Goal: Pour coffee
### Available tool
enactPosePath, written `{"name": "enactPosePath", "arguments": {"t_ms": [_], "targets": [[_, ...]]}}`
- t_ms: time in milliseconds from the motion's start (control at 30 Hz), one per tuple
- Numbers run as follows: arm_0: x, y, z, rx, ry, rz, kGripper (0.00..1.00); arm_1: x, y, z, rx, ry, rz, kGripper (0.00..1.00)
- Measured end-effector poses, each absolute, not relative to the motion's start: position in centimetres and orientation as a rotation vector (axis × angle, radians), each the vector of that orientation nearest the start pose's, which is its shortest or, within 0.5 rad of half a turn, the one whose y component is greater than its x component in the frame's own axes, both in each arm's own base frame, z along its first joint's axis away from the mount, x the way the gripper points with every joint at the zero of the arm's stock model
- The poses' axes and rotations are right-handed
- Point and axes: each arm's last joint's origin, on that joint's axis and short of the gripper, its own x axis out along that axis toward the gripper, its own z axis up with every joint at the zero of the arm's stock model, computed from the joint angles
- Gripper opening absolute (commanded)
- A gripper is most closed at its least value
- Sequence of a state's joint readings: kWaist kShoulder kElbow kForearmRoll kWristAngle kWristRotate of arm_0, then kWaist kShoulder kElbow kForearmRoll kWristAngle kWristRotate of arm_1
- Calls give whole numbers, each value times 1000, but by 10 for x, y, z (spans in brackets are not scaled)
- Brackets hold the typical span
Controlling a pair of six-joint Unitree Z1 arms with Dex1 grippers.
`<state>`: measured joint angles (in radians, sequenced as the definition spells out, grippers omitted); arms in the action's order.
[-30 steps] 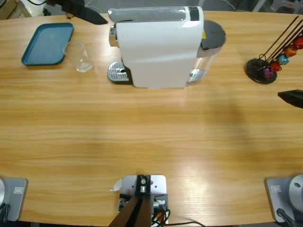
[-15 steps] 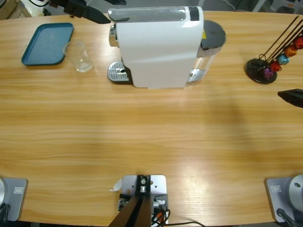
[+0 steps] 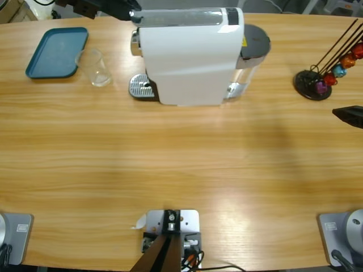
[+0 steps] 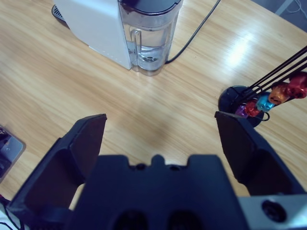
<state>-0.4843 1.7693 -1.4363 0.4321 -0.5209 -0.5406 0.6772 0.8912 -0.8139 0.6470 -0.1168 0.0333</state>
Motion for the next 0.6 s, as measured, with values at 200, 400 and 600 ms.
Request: {"name": "enactPosePath", "arguments": {"t_ms": [200, 400, 600], "targets": [[318, -194, 353, -477, 1026, -713, 0, 76, 54, 336, -255, 691, 523, 996], [316, -193, 355, -486, 1029, -735, 0, 76, 54, 336, -255, 692, 523, 996], [317, -198, 368, -485, 991, -766, 0, 76, 54, 336, -255, 691, 523, 996]]}}
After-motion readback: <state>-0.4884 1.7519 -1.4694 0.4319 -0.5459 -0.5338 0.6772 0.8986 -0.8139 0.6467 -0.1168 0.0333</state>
